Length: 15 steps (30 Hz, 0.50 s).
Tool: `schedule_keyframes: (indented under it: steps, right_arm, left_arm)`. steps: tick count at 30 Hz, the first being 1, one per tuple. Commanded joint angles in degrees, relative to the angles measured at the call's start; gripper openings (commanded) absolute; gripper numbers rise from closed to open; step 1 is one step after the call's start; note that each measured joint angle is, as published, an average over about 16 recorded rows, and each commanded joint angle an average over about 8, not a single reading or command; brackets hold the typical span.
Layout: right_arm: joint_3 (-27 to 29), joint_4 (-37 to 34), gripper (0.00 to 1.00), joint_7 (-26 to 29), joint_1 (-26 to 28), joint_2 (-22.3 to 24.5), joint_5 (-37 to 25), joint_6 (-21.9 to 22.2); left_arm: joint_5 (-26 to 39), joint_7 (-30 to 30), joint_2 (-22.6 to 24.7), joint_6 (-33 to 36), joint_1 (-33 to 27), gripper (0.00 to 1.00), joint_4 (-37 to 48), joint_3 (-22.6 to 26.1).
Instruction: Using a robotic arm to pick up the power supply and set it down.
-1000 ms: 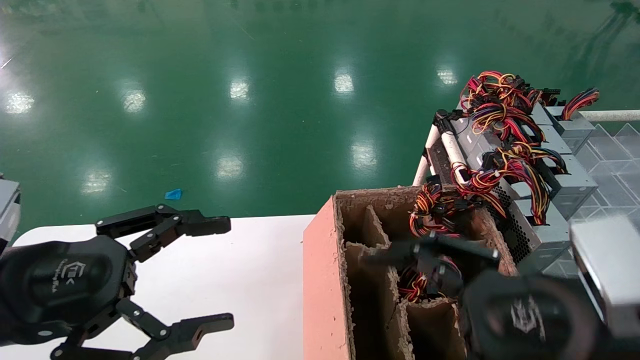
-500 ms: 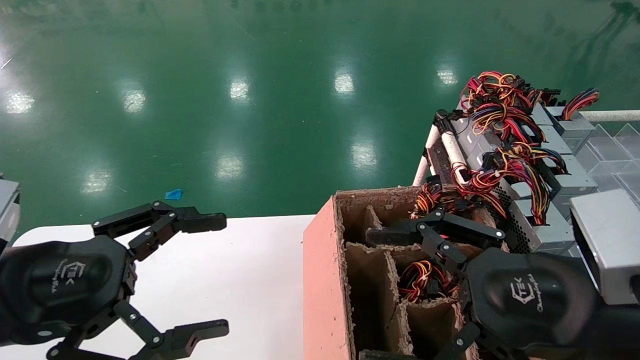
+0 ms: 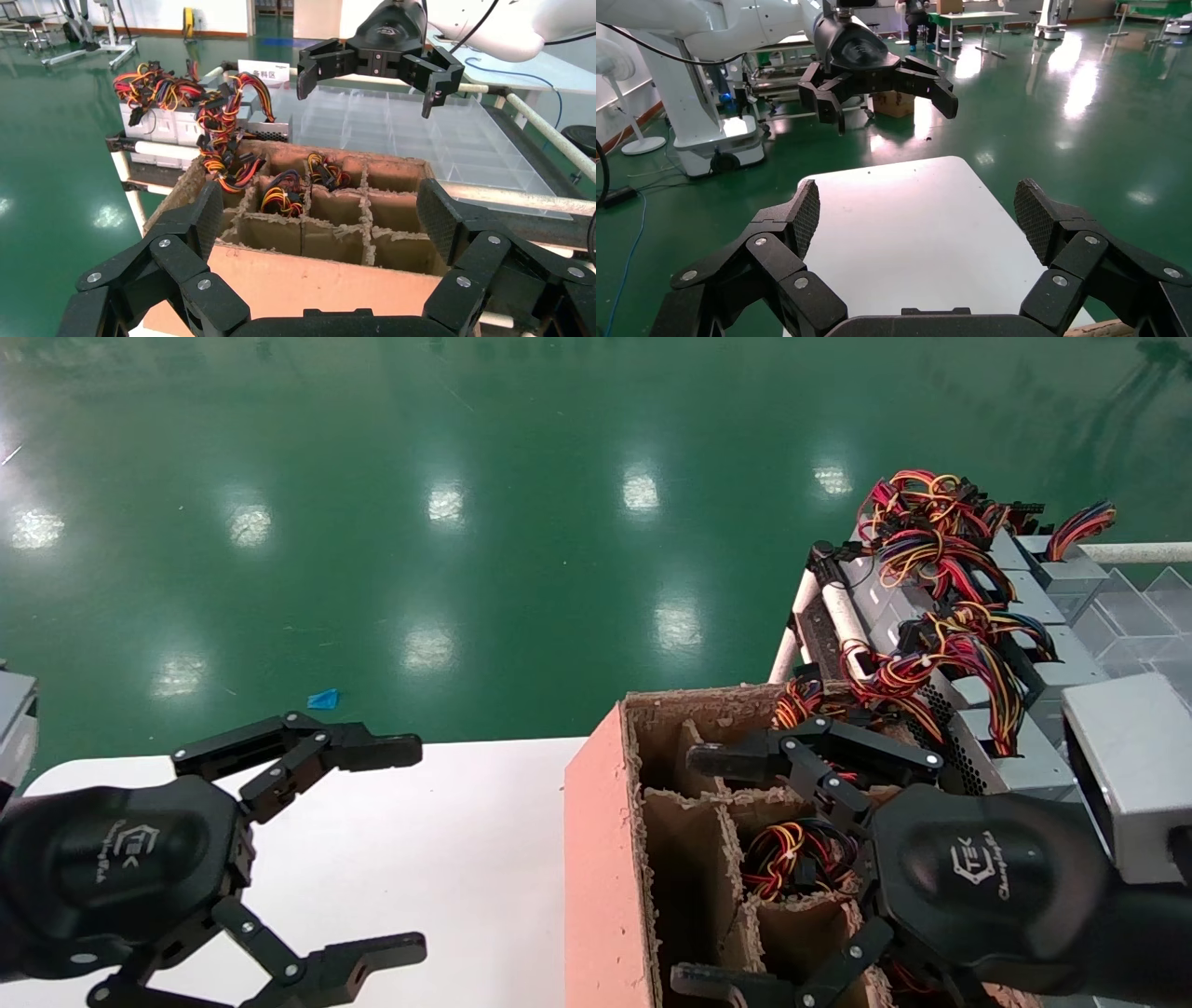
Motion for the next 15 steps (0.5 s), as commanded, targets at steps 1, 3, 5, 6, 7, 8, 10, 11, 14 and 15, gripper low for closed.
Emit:
schedule_keyframes:
  steps: [1, 3, 5, 6, 7, 8, 10, 11, 14, 15]
  right_arm:
    - [0.0, -0.1, 1.00, 0.0, 0.0, 0.0, 0.0, 0.0]
    - [0.0, -0.1, 1.00, 0.0, 0.1, 0.0, 0.0, 0.1]
    - [0.0, -0.1, 1.00, 0.0, 0.1, 0.0, -0.1, 0.1]
    - [0.0, -0.2, 1.00, 0.0, 0.1, 0.0, -0.1, 0.1]
    - [0.0, -0.2, 1.00, 0.0, 0.1, 0.0, -0.1, 0.1]
    - [0.0, -0.2, 1.00, 0.0, 0.1, 0.0, -0.1, 0.1]
    - [0.1, -0.2, 1.00, 0.0, 0.1, 0.0, -0.1, 0.1]
    - [0.1, -0.2, 1.00, 0.0, 0.1, -0.1, -0.1, 0.1]
    - [0.1, -0.2, 1.00, -0.1, 0.1, -0.1, -0.1, 0.1]
    - [0.1, -0.3, 1.00, -0.1, 0.1, -0.1, -0.1, 0.1]
  left_arm:
    - [0.0, 0.0, 0.0, 0.0, 0.0, 1.00, 0.0, 0.0]
    - [0.0, 0.0, 0.0, 0.0, 0.0, 1.00, 0.0, 0.0]
    - [0.0, 0.0, 0.0, 0.0, 0.0, 1.00, 0.0, 0.0]
    - [0.0, 0.0, 0.0, 0.0, 0.0, 1.00, 0.0, 0.0]
    - [0.0, 0.0, 0.0, 0.0, 0.0, 1.00, 0.0, 0.0]
    - [0.0, 0.0, 0.0, 0.0, 0.0, 1.00, 0.0, 0.0]
    - [0.0, 0.0, 0.0, 0.0, 0.0, 1.00, 0.0, 0.0]
    - [0.0, 0.0, 0.0, 0.0, 0.0, 1.00, 0.0, 0.0]
    - [0.0, 0.0, 0.0, 0.0, 0.0, 1.00, 0.0, 0.0]
    - [0.0, 0.0, 0.0, 0.0, 0.0, 1.00, 0.0, 0.0]
